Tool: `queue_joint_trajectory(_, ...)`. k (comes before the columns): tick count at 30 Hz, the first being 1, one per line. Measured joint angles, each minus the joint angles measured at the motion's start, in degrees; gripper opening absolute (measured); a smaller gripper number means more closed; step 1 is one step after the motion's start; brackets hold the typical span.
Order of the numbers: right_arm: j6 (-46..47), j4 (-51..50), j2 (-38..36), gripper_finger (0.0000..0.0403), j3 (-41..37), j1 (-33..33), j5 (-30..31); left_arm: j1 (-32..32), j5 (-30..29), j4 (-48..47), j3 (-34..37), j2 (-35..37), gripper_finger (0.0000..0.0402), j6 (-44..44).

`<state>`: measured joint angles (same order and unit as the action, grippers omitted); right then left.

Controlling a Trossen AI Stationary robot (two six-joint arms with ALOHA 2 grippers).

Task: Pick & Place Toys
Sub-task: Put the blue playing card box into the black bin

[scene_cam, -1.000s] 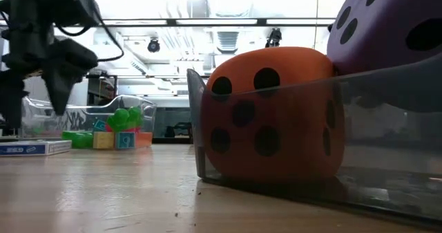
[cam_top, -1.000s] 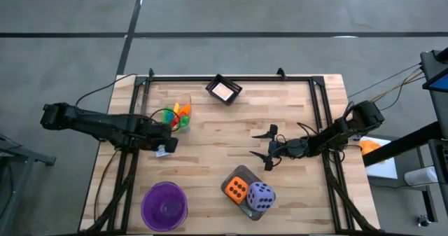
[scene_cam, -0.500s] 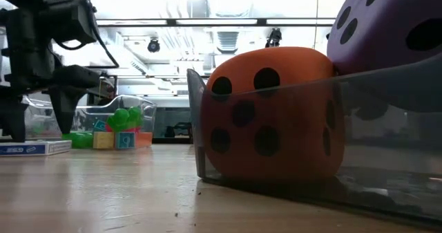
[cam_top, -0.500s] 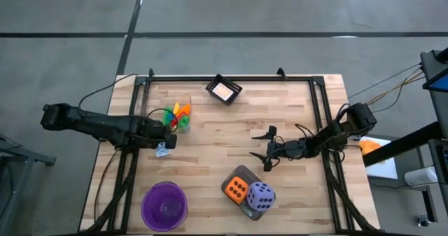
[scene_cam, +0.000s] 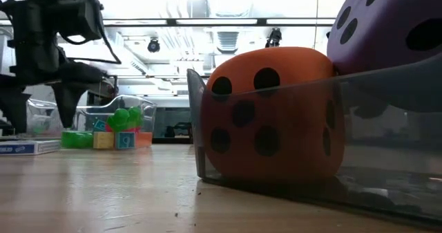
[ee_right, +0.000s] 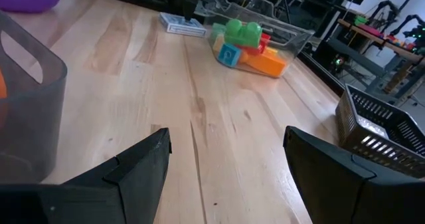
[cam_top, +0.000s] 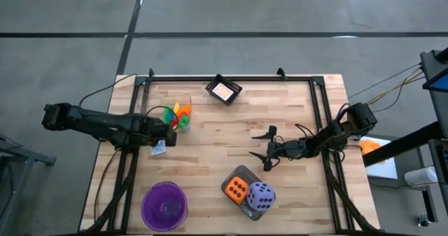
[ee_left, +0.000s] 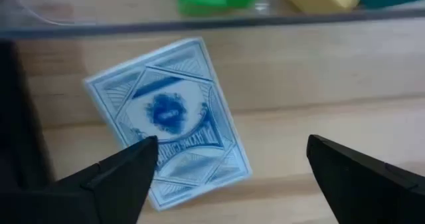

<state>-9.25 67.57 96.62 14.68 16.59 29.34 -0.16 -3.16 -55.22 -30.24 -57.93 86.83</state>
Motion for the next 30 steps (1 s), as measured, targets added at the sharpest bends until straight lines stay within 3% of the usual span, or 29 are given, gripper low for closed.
queue_joint_trajectory(17,-0.7,0.1,0.0,0.029,0.0,-0.1,0.0,0.0,0.2,-0.7,-0.5,-0.1,0.0377,-1.1)
queue_joint_trajectory(23,-1.3,0.1,0.0,0.029,0.0,-0.1,0.0,0.0,3.0,4.9,0.6,-0.1,0.0344,-6.4)
queue_joint_trajectory(26,-1.3,0.1,0.0,0.029,0.0,-0.1,0.0,0.1,4.8,8.4,1.9,0.0,0.0333,-5.9)
queue_joint_trajectory(30,-1.1,0.1,0.0,0.029,0.0,-0.1,0.0,0.2,11.4,12.1,4.9,-0.6,0.0324,-1.0)
